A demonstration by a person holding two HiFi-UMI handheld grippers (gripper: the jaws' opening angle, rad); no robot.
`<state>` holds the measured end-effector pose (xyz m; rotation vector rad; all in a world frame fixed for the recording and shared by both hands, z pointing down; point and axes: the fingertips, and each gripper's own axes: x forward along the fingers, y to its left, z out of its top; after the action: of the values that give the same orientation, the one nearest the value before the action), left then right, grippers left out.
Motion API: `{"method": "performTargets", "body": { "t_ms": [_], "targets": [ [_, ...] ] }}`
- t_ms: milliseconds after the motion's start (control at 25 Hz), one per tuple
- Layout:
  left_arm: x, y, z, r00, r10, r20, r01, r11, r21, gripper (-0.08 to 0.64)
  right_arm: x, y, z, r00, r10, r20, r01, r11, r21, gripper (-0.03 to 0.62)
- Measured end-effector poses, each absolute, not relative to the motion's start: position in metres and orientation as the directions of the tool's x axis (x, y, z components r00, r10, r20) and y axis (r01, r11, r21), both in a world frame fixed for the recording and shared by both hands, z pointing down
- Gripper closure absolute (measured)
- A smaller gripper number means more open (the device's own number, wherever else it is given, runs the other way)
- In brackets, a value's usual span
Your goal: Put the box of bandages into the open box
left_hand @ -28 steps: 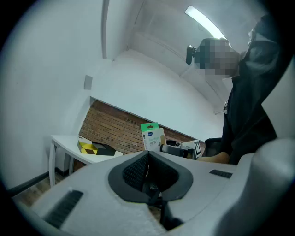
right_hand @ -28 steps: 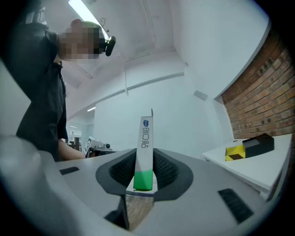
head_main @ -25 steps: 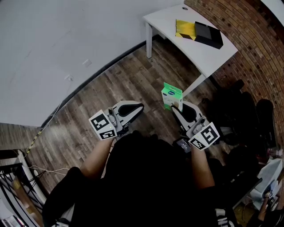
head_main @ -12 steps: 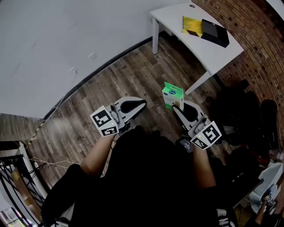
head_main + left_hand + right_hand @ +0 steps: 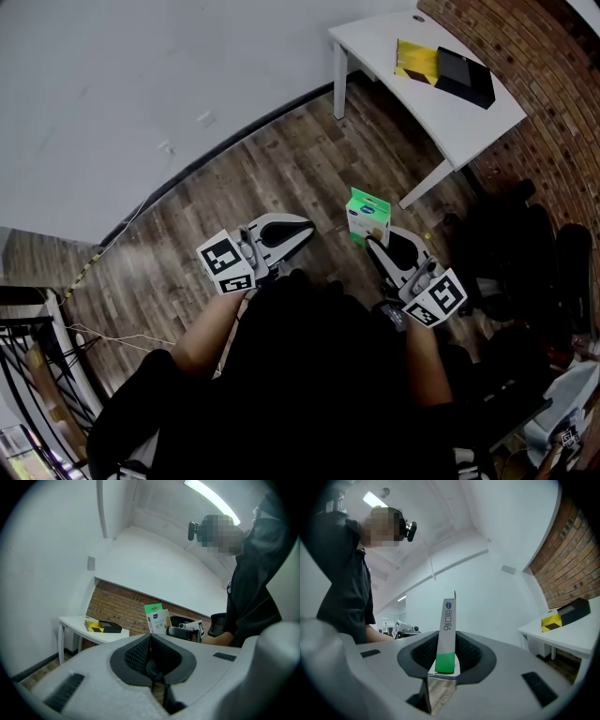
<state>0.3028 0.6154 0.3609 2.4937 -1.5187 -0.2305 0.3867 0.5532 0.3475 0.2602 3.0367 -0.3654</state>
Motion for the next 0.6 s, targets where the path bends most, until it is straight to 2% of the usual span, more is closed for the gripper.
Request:
{"method": "performTargets", "body": {
  "t_ms": [600],
  "targets": [
    [0.303,0.594,0.373,0.449,-0.894,0.006,-0.860,-0.430,0.276,0.545,0.385,0.529,0.363,-0.985,0.151,-0.080,0.167,0.950,-0.263,0.499]
  ]
}}
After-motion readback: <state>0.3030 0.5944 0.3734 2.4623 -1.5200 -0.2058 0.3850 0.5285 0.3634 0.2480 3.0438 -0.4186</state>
